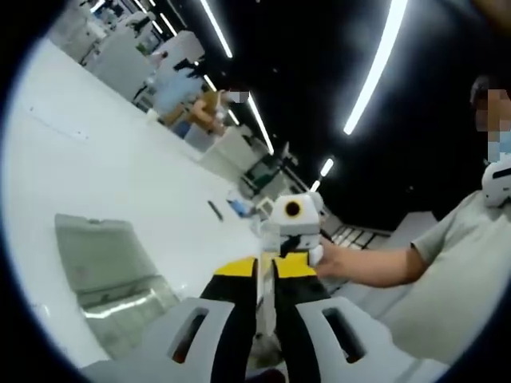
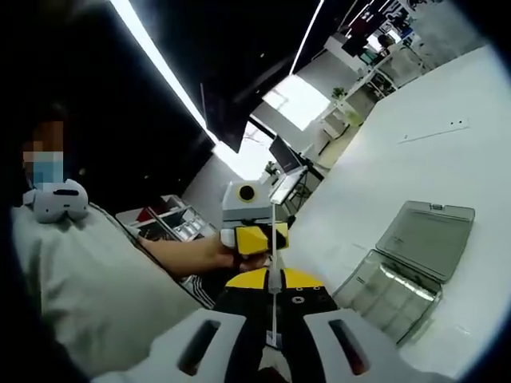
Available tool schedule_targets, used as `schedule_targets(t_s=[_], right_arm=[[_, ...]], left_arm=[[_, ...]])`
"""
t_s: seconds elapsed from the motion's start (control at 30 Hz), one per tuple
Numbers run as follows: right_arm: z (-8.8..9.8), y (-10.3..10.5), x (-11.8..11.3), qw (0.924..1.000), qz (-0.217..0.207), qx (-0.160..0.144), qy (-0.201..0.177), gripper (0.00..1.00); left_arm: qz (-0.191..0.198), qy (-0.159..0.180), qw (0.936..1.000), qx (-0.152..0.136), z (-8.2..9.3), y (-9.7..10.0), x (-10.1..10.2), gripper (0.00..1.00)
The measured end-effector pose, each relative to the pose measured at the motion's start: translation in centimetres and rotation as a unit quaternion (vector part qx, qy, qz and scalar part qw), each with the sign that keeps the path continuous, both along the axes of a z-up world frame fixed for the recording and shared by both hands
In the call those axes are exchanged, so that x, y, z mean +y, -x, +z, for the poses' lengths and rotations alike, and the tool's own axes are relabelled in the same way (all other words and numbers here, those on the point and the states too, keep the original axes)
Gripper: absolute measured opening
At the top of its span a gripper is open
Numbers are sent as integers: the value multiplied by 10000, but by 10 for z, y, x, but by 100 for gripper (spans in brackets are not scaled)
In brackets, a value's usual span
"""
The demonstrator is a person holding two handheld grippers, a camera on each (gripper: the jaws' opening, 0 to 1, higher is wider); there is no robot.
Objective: Insert the divider into the dual guide fixture by aligning both edges with the guide slots and pushing it downward to the bottom, including one-sided entry, uneven engagement, binding, and posture correction.
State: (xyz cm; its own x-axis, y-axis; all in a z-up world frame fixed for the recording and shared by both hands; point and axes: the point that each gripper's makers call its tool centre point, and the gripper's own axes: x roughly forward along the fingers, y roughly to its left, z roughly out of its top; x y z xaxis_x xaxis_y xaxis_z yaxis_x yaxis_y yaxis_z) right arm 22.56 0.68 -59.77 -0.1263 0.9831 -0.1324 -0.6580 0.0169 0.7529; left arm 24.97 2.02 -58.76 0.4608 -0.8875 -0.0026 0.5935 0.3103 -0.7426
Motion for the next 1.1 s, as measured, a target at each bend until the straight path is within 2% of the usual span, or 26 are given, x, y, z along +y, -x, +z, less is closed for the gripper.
schedule_targets(t_s=[0.07, 0.23, 0.5, 0.6, 0.7, 0.77, 0.87, 0.9, 1.1], right_arm=[[-1, 0, 1, 9999, 4, -43, 102, 0], [-2, 1, 3, 9996, -38, 68, 261, 0], [-1, 2, 6, 9989, -155, 159, 413, 0], [-2, 5, 7, 9984, -147, 104, 538, 0], [-5, 6, 5, 9965, -143, 222, 798, 0], [-4, 6, 6, 9960, -155, 115, 875, 0], [-3, 4, 6, 9949, -206, 135, 979, 0], [-4, 2, 6, 9944, -256, 50, 1025, 0], [-5, -3, 5, 9905, -436, 106, 1299, 0]], left_arm=[[34, -47, 10000, 13, -2, 0, 1, 3], [57, -49, 10000, 24, -4, 2, 2, 2], [138, 103, 9997, 148, -4, 1, 5, 1], [112, 84, 9997, 179, -5, 4, 5, 2], [89, 32, 9997, 243, -8, 5, 5, 2], [120, 44, 9996, 254, -8, 5, 6, 2], [166, 31, 9996, 219, -8, 4, 7, 3], [183, 22, 9996, 216, -8, 4, 7, 3], [250, -148, 9995, 144, -11, 1, 13, 3]])
